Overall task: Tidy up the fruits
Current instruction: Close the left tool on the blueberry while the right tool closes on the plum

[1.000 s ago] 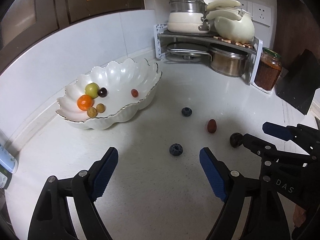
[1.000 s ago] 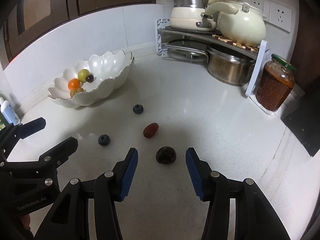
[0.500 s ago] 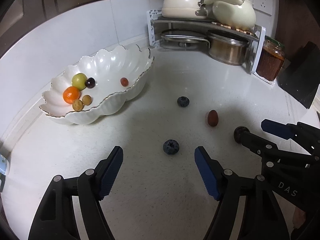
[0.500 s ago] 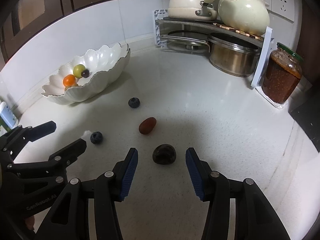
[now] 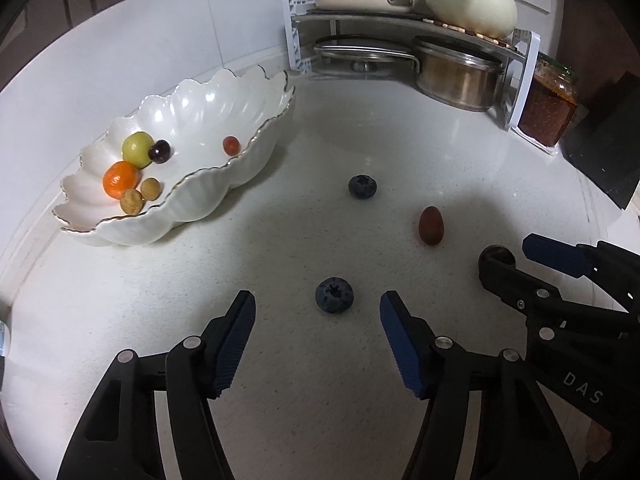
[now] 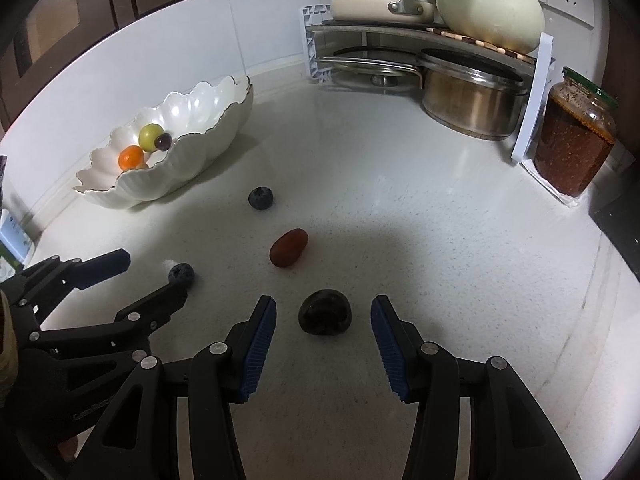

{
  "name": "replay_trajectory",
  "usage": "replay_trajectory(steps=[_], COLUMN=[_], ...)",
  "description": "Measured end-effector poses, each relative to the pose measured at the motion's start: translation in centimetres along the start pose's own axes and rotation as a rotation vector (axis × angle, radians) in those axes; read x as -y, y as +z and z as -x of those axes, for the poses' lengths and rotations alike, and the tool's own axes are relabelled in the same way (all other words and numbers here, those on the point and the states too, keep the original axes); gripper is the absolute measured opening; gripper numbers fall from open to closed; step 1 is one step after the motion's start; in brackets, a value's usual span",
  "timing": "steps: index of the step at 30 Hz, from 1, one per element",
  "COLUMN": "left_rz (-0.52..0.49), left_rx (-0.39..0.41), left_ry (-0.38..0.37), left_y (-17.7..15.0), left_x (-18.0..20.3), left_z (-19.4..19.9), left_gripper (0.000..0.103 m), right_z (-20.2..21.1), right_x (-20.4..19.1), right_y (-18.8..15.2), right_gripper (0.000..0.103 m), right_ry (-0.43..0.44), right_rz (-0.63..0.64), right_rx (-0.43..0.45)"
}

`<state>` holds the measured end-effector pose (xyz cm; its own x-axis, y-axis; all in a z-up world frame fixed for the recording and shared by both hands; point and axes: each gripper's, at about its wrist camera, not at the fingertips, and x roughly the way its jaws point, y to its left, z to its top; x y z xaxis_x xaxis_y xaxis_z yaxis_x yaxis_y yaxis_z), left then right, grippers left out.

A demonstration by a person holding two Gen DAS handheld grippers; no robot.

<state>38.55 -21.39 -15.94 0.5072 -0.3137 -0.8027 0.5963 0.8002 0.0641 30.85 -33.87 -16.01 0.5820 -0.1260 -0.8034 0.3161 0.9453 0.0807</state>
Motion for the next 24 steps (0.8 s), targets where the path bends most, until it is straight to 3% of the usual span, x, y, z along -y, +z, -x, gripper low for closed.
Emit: replay_trajectory(steps=[14,24], left_rz=[0.002,0.000], left_rx=[-0.046,-0.066], left_ry=[-0.029,-0.047], left_y=[0.5,0.5], left_x=[0.5,0.7], left_z=[-1.8,-2.4], left_gripper=[0.047,0.030], right_z=[-1.1,-1.4], right_x=[0.4,0.4], right_y=[0.2,0.1], right_gripper=[0.048,0.031], right_ry=[0.001,0.016], right_rz=[-0.003,0.006], right_rx=[-0.026,-0.035])
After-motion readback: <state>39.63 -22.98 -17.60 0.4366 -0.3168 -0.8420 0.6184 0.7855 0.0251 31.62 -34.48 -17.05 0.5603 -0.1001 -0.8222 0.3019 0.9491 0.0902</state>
